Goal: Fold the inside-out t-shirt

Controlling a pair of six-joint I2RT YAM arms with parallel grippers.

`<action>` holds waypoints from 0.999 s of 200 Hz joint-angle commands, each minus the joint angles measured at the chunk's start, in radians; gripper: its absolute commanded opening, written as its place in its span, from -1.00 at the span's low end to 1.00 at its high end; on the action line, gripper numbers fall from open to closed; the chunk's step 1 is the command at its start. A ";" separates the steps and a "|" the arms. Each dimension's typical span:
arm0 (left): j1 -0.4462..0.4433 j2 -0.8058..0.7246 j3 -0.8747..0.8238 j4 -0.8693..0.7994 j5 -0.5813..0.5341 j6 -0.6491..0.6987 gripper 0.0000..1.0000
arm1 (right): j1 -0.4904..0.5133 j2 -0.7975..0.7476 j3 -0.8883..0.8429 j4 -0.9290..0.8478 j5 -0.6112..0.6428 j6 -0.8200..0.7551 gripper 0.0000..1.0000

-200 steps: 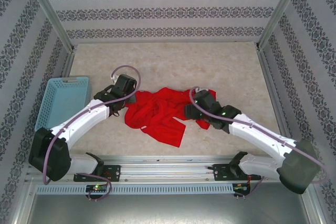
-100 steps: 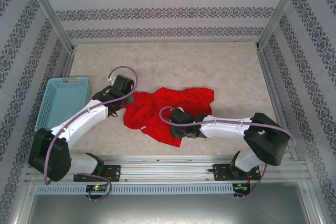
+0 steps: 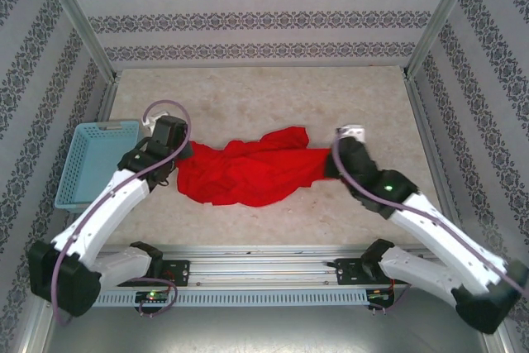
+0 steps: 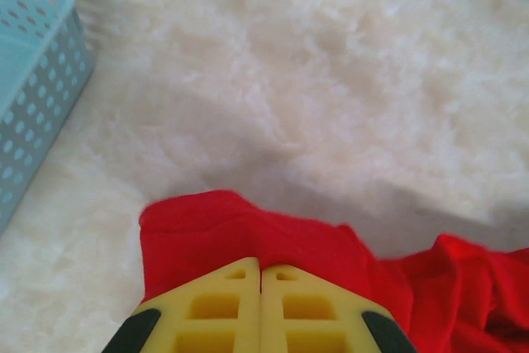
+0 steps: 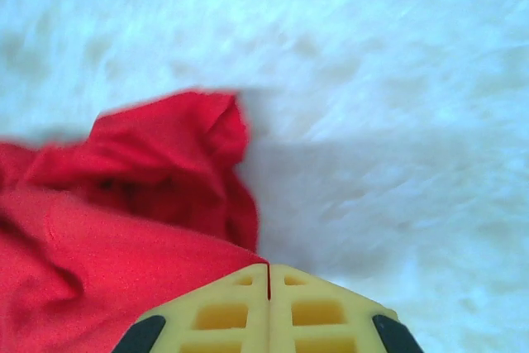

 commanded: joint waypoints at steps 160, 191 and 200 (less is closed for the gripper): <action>0.055 0.267 0.058 -0.042 0.048 0.025 -1.00 | 0.183 0.297 -0.228 0.156 -0.253 0.135 0.42; 0.054 0.263 0.053 -0.034 0.054 0.025 -1.00 | 0.206 0.422 -0.273 0.281 -0.333 0.202 0.42; 0.055 0.260 0.053 -0.031 0.056 0.025 -1.00 | 0.206 0.463 -0.264 0.289 -0.328 0.204 0.39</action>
